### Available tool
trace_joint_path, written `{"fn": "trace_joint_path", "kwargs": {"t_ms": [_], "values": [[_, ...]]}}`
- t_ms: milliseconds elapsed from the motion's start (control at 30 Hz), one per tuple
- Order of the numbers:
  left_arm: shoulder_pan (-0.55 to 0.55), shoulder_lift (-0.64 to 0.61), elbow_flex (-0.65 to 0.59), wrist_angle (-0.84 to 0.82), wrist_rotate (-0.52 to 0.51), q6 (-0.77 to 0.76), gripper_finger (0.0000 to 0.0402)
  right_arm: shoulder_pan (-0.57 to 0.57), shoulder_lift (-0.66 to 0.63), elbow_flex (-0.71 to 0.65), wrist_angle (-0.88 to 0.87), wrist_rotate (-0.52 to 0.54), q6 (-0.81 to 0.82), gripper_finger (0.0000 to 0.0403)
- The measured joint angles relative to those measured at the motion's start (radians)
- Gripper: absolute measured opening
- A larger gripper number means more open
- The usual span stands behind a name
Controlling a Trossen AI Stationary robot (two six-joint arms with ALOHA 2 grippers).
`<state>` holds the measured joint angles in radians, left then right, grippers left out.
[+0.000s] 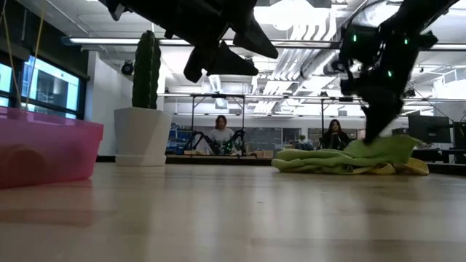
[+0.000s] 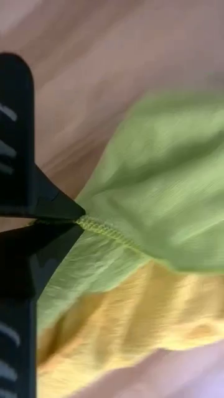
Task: Roll microfiber towels into tight, uniform cylinder then place into a basket
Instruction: Roll the light green towel
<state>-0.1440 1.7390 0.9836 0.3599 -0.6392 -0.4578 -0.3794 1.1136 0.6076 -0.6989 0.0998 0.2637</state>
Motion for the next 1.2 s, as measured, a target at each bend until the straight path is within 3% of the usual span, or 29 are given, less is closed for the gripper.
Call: {"fn": "trace_joint_path", "kwargs": {"t_ms": [233, 533, 633, 900, 1200], "values": [[0.000, 0.000, 0.000, 0.003, 0.000, 0.073, 0.0234, 0.093, -0.065, 0.145, 0.010, -0.024, -0.159, 0.0002], [0.040, 0.000, 0.000, 0.058, 0.007, 0.311, 0.0234, 0.229, -0.066, 0.259, 0.008, -0.329, -0.467, 0.0001], [0.064, 0.000, 0.000, 0.123, 0.067, 0.401, 0.0234, 0.283, -0.066, 0.284, 0.004, -0.380, -0.545, 0.0001], [0.113, 0.000, 0.000, 0.364, 0.374, 0.574, 0.0234, 0.395, -0.066, 0.364, -0.008, -0.399, -0.742, 0.0000], [0.127, 0.000, 0.000, 0.454, 0.487, 0.540, 0.0234, 0.510, -0.066, 0.453, -0.016, -0.492, -1.015, 0.0000]]}}
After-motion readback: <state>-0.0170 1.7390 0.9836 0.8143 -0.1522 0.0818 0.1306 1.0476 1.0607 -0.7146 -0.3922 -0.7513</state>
